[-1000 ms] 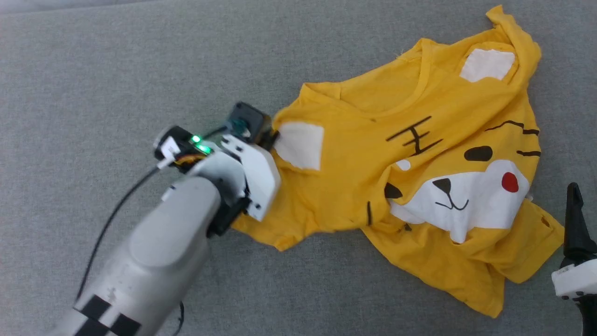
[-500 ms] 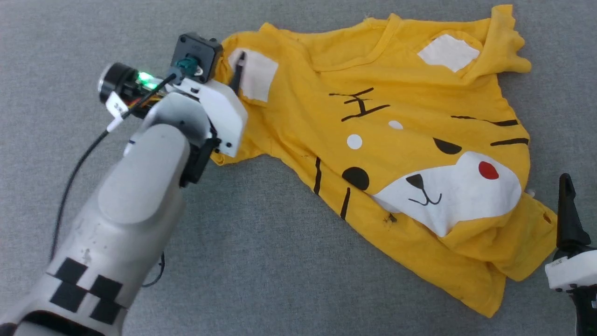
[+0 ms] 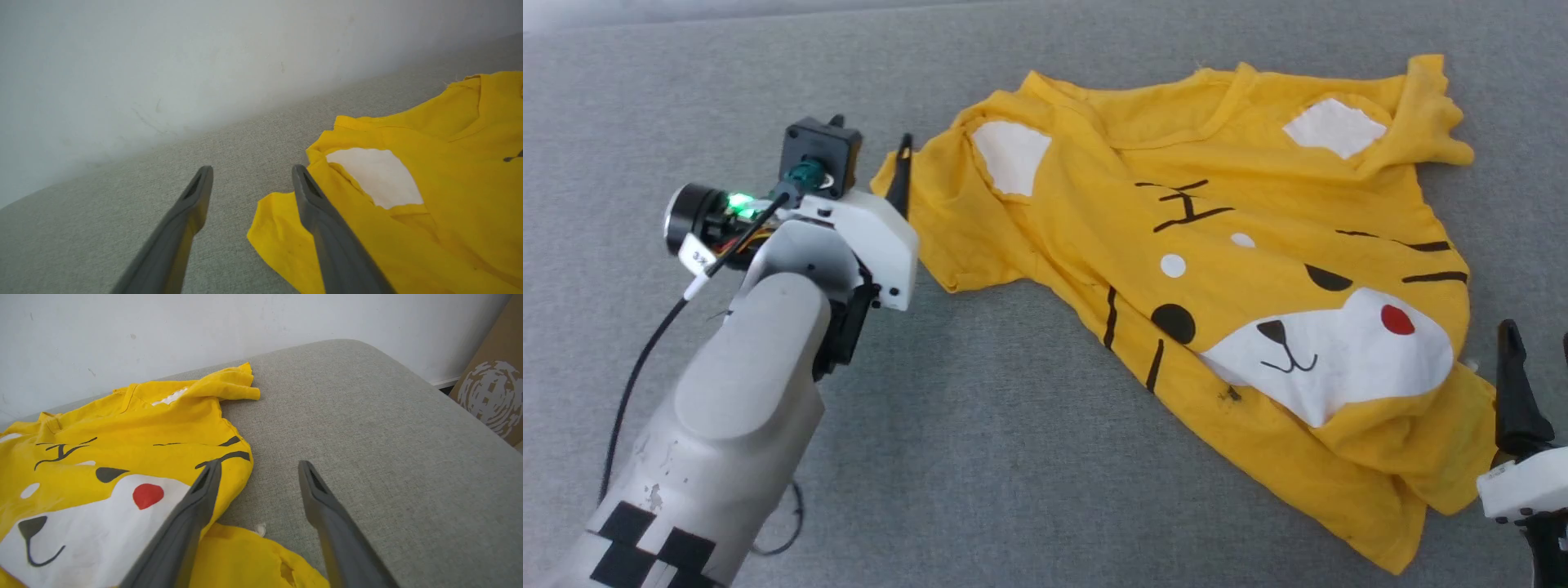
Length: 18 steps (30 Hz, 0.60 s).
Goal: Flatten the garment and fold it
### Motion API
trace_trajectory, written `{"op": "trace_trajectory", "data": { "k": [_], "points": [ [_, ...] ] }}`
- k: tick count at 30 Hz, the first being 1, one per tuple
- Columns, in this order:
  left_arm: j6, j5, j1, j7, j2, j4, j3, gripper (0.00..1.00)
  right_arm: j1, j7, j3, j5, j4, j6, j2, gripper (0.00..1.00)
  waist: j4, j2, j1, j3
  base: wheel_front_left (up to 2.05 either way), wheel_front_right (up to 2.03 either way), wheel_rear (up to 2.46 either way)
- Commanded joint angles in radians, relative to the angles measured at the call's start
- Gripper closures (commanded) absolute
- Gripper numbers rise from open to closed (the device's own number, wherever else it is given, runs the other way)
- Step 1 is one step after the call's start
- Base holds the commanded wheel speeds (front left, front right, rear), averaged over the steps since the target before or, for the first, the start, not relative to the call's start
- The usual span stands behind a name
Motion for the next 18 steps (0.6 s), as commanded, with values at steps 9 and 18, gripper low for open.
{"op": "trace_trajectory", "data": {
  "k": [9,18],
  "points": [
    [-0.027,-0.046,-0.003,0.115,0.006,0.041,-0.003,0.0,-0.005,0.033,0.009,-0.011,-0.042,-0.001,0.002,0.0,0.002,0.0,0.0001,0.036,0.0,0.0,0.0],
    [-0.036,-0.088,-0.028,0.216,-0.018,0.096,-0.01,0.0,-0.005,0.045,0.005,-0.008,-0.05,-0.001,0.002,0.0,-0.014,0.0,0.0001,0.075,0.0,0.0,0.0]
  ]
}}
